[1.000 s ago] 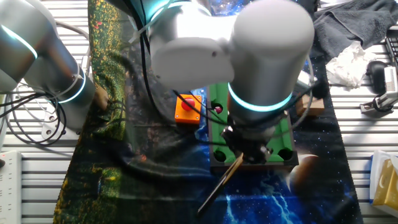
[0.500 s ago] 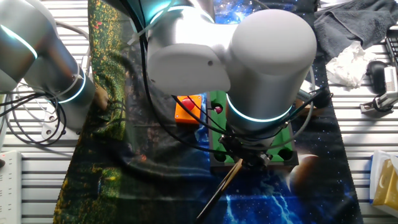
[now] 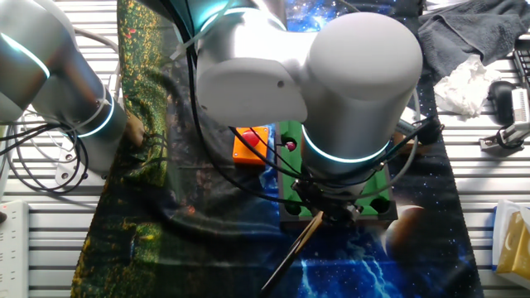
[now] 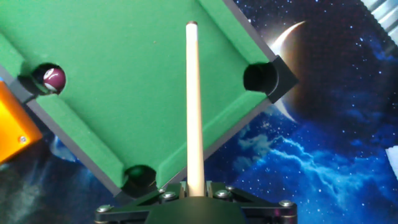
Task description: Hit the pool ball
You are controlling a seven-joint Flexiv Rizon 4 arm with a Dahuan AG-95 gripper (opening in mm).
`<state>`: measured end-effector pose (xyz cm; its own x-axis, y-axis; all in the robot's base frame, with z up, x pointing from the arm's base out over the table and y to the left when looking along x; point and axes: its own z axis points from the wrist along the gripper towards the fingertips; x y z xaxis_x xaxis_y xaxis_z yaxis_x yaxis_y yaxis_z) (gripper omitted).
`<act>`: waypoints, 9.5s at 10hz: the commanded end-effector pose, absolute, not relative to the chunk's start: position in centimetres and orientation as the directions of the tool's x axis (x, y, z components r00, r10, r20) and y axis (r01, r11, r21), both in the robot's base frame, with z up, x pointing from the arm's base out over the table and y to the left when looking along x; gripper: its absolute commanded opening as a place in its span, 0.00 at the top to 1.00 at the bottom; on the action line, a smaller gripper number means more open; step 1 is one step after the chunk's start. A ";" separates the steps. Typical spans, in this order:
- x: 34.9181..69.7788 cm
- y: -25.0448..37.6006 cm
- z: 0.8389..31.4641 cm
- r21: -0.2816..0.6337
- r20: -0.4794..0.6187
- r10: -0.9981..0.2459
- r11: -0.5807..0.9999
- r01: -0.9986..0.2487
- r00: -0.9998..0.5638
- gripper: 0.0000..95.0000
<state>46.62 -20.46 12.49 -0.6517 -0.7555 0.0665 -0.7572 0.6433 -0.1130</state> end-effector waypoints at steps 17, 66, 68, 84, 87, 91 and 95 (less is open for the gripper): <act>45.0 -18.8 20.9 -0.079 -0.096 -0.378 0.925 -0.372 -0.921 1.00; 45.2 -17.9 20.2 0.067 -0.176 -0.252 0.961 -0.267 -0.952 1.00; 45.6 -17.5 19.2 0.069 -0.166 -0.245 0.963 -0.259 -0.955 1.00; 47.1 -17.1 13.4 0.037 -0.114 -0.297 0.952 -0.303 -0.948 1.00; 47.1 -17.1 13.4 0.066 -0.096 -0.431 0.897 -0.438 -0.897 1.00; 47.1 -17.1 13.4 0.069 -0.107 -0.505 0.855 -0.513 -0.856 1.00; 47.1 -17.1 13.4 0.063 -0.097 -0.523 0.846 -0.530 -0.847 1.00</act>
